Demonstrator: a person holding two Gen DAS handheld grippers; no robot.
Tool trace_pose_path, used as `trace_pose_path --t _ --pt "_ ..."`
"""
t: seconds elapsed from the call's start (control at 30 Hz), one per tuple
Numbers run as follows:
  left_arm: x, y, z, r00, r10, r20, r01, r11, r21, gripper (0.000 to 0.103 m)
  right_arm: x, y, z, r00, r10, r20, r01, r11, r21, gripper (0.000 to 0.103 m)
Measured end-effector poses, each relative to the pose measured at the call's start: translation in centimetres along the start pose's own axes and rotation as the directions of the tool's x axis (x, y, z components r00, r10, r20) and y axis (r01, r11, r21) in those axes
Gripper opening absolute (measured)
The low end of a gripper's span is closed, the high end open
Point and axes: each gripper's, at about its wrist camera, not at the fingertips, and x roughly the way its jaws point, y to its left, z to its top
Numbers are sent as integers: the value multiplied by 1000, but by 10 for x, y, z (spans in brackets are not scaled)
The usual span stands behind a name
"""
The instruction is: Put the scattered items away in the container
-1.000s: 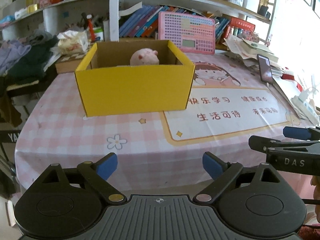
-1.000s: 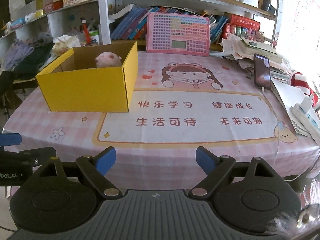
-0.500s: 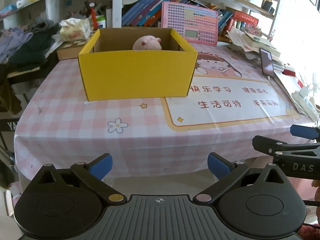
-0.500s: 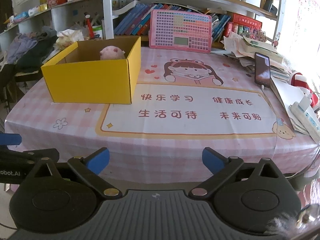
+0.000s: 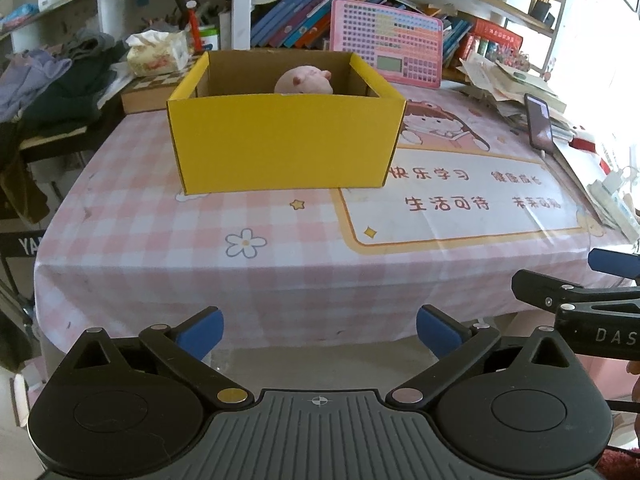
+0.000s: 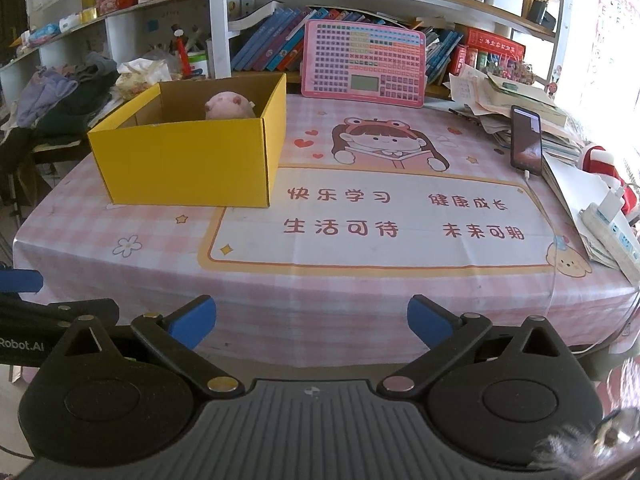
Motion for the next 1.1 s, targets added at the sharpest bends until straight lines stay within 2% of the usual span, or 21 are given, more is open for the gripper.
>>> trace_pose_path --t 1.1 --pt "0 2 1 1000 -17 -6 17 1000 2 103 3 6 0 1000 0 -16 0 1000 -7 103"
